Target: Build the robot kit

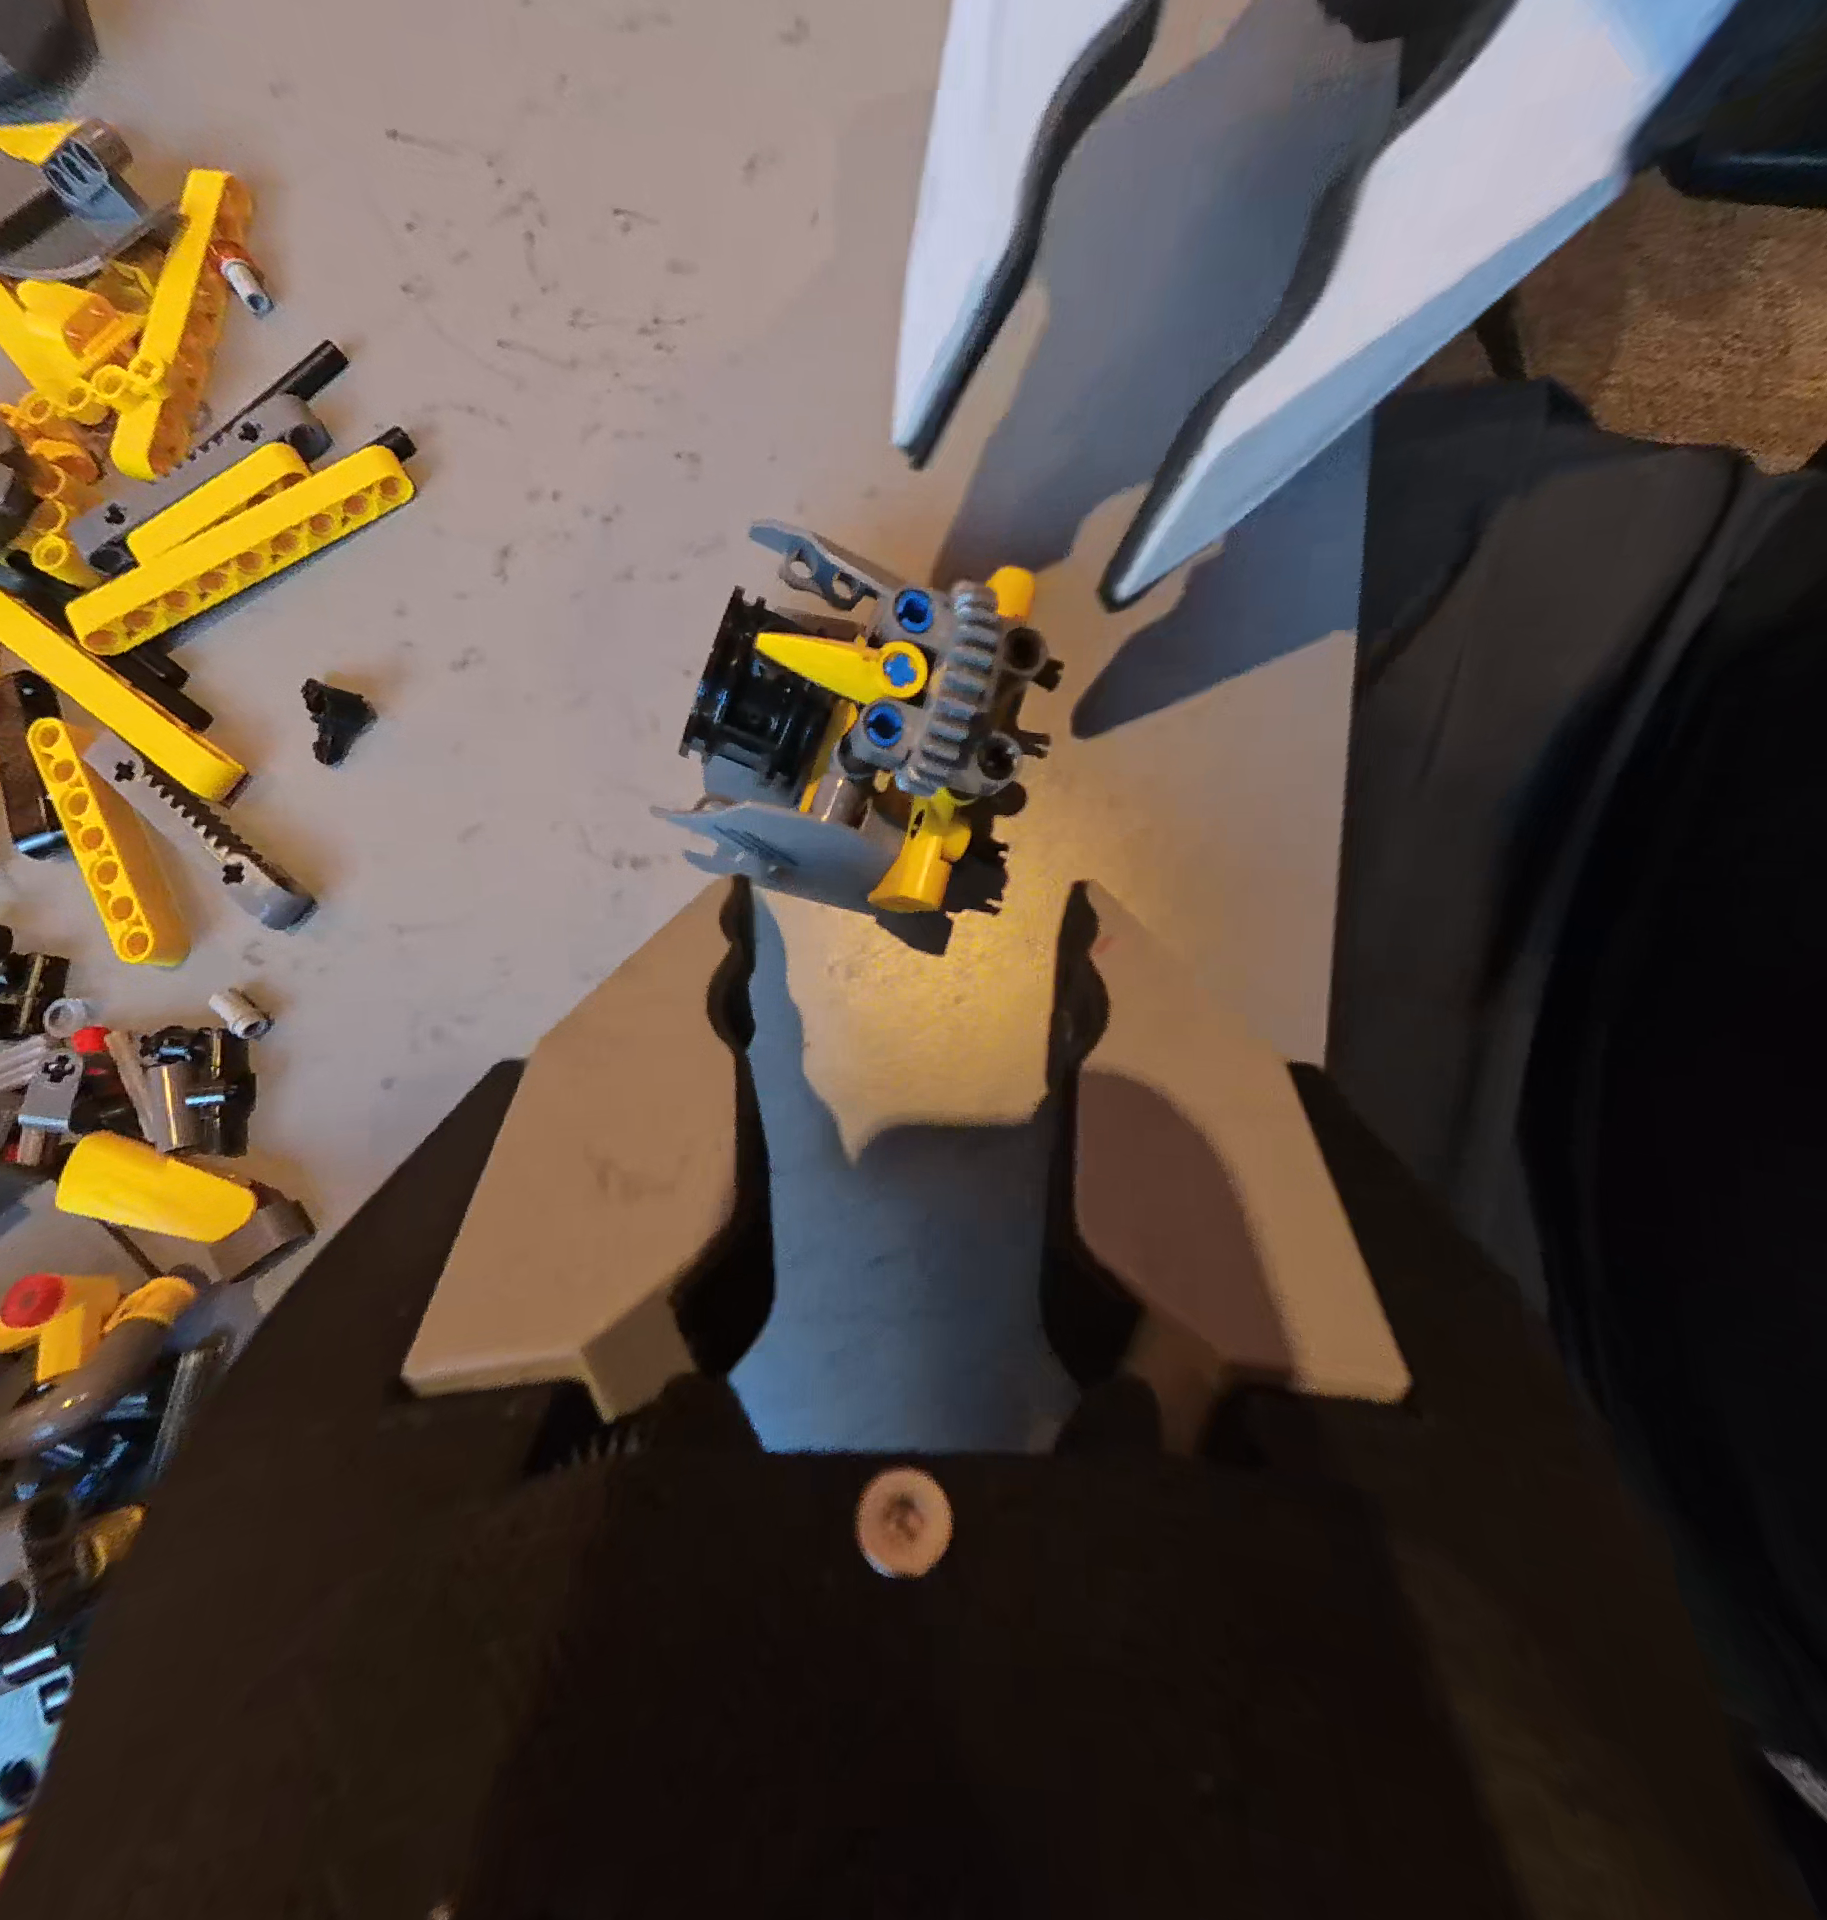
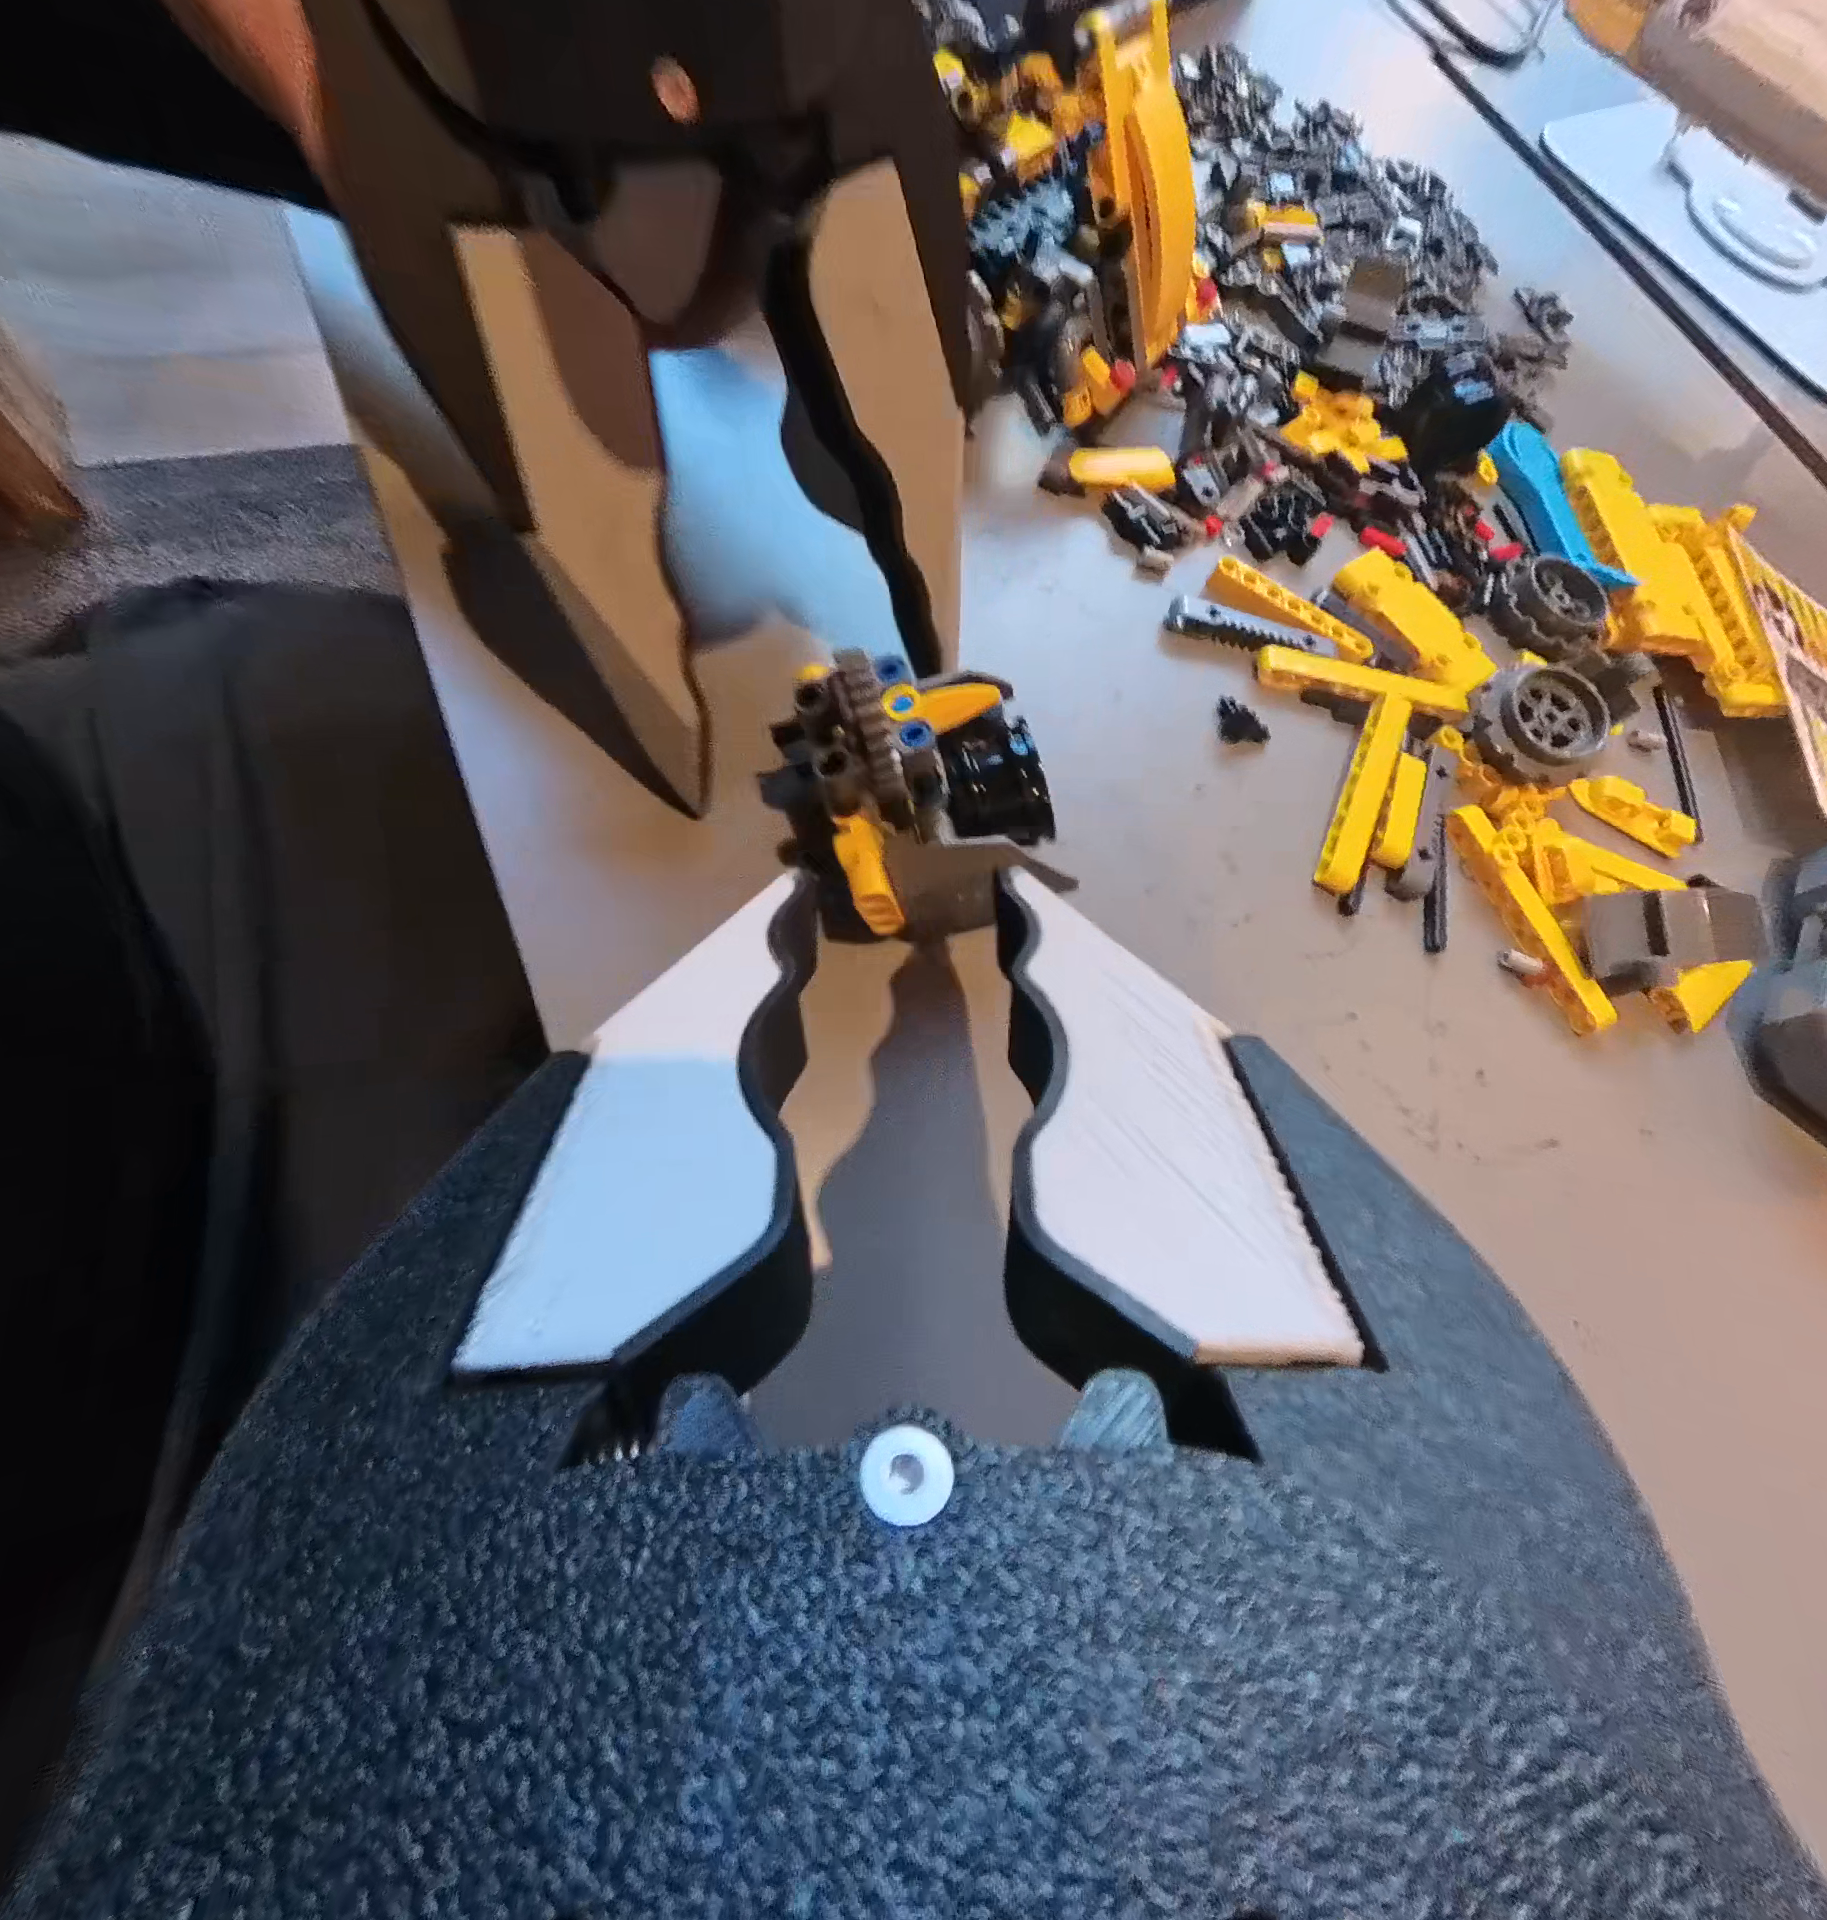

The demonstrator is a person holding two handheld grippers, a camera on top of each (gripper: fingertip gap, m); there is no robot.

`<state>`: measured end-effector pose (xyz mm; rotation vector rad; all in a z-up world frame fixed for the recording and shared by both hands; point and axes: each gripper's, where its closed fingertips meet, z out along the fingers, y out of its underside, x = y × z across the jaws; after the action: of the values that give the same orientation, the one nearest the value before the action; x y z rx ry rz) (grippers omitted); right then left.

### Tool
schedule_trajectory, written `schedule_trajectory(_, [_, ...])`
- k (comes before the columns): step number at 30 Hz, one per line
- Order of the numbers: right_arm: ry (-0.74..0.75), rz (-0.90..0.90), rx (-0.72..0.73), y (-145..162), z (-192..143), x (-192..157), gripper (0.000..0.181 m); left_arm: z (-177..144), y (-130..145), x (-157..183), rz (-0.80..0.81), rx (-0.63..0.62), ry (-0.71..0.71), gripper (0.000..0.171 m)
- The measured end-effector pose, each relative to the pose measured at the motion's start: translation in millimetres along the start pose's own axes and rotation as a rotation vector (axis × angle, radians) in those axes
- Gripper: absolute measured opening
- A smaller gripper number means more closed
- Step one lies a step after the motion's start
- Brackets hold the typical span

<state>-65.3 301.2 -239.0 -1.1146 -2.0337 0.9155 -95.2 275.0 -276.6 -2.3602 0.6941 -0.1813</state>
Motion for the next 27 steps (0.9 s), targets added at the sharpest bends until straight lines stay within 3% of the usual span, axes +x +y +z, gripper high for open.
schedule_trajectory(2, [-0.017,0.019,-0.012,9,3,2,0.043,1,-1,-3,-0.026,0.009,-0.035,0.073])
schedule_trajectory(4, [-0.056,0.056,-0.025,16,6,3,0.064,2,0,-9,-0.071,0.014,-0.064,0.083])
schedule_trajectory(7, [-0.047,0.018,-0.080,24,9,8,0.071,-8,-7,-13,-0.027,0.051,-0.099,0.062])
schedule_trajectory(12, [-0.116,-0.110,-0.107,30,5,13,0.050,-42,-30,-4,0.048,0.039,-0.074,0.049])
schedule_trajectory(15, [-0.148,-0.157,-0.027,18,4,27,0.051,-54,-44,0,0.044,0.021,-0.025,0.053])
schedule_trajectory(17, [-0.215,-0.194,0.044,7,7,26,0.057,-46,-45,0,0.094,-0.016,-0.046,0.053])
schedule_trajectory(21, [-0.315,-0.260,0.037,10,19,19,0.043,-23,-36,3,0.166,-0.094,-0.084,0.054])
schedule_trajectory(27, [-0.313,-0.283,0.009,16,25,10,0.028,-14,-20,-8,0.300,-0.129,-0.123,0.024])
